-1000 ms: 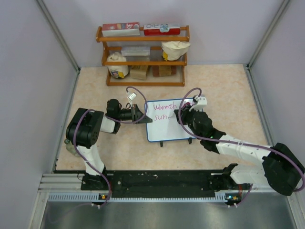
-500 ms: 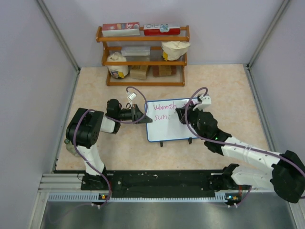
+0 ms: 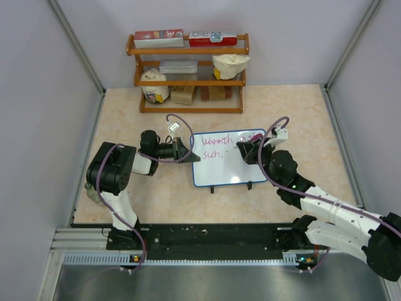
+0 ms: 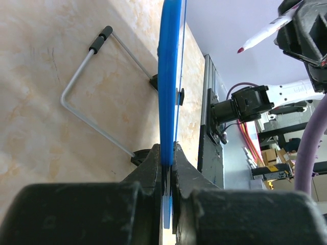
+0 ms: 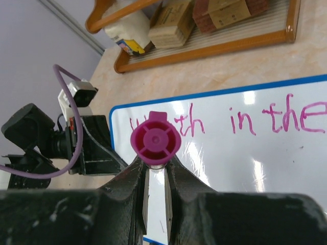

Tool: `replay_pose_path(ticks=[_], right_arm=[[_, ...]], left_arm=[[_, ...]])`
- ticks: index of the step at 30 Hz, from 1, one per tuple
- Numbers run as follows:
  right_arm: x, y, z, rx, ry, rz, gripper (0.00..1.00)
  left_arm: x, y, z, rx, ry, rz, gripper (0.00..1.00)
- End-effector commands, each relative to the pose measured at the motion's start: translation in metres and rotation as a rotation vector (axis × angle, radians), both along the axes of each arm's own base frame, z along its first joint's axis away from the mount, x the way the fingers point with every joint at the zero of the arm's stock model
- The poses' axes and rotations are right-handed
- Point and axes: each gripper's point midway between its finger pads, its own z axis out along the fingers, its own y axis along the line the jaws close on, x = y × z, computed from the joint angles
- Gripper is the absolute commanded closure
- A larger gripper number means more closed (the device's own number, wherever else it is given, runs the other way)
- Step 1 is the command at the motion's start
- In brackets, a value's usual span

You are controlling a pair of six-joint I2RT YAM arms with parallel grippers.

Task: Write a sentence on the whiteboard
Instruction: Place the whiteboard at the center of the board.

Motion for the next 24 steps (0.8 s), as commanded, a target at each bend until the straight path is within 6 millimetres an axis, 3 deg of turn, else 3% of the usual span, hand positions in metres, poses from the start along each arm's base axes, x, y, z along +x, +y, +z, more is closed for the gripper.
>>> replay_pose_path(ticks=[1,5,18,24], right_arm=[[-0.003,-0.003,0.002,0.036,0.002,0.010,1.00],[-0.005,-0.006,-0.002,0.030,0.011,0.005,1.00],[-0.005,-0.010,-0.004,0.024,0.016,-0.002,1.00],[-0.006,-0.013,-0.006,0.021,0.019,-0.012,1.00]], left_arm=[[0.004,0.001,0.005,0.012,-0.022,0.033,1.00],[0.006,0.002,0.004,0.023,-0.026,0.043,0.99],[0.009,0.007,0.003,0.064,-0.052,0.087,0.82],[0.011,0.012,0.006,0.075,-0.077,0.120,0.60]])
